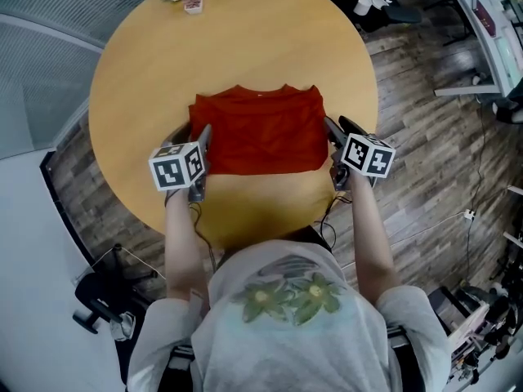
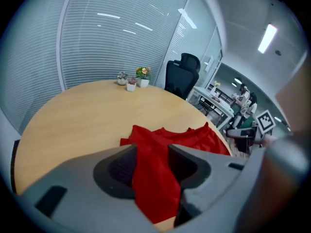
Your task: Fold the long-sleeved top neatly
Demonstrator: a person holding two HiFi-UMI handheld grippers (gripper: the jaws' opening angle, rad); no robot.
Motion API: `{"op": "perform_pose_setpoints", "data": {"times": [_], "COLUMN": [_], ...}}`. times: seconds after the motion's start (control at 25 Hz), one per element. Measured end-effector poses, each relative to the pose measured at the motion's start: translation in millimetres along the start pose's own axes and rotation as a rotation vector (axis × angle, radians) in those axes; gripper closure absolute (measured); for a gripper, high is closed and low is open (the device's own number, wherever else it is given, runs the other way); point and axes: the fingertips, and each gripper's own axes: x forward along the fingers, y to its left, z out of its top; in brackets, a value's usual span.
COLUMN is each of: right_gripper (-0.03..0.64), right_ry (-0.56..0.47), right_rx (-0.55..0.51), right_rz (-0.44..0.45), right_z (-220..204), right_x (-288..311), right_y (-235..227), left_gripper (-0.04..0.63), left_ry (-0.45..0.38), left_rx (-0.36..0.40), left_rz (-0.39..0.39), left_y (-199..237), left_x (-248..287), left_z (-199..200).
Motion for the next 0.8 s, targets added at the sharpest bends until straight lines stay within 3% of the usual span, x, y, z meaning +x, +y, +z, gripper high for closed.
{"op": "perform_pose_setpoints", "data": {"times": [0.44, 0.8], "right_gripper": [0.390, 0.390], "right_ry": [0.087, 0.077], "right_rx": [0.111, 0.112], "right_rz": [0.013, 0.068], "right_z": [-72, -73], "right_x": [-25, 9], "right_y": [-1, -13], "left_gripper": [0.416, 0.416], "left_ry": [-0.013, 0.005], "left_rx": [0.052, 0.077], "left_rz": [-0.013, -0.031], "left_y": [-22, -39], "left_x": [-32, -44], "left_z": [-29, -49]}}
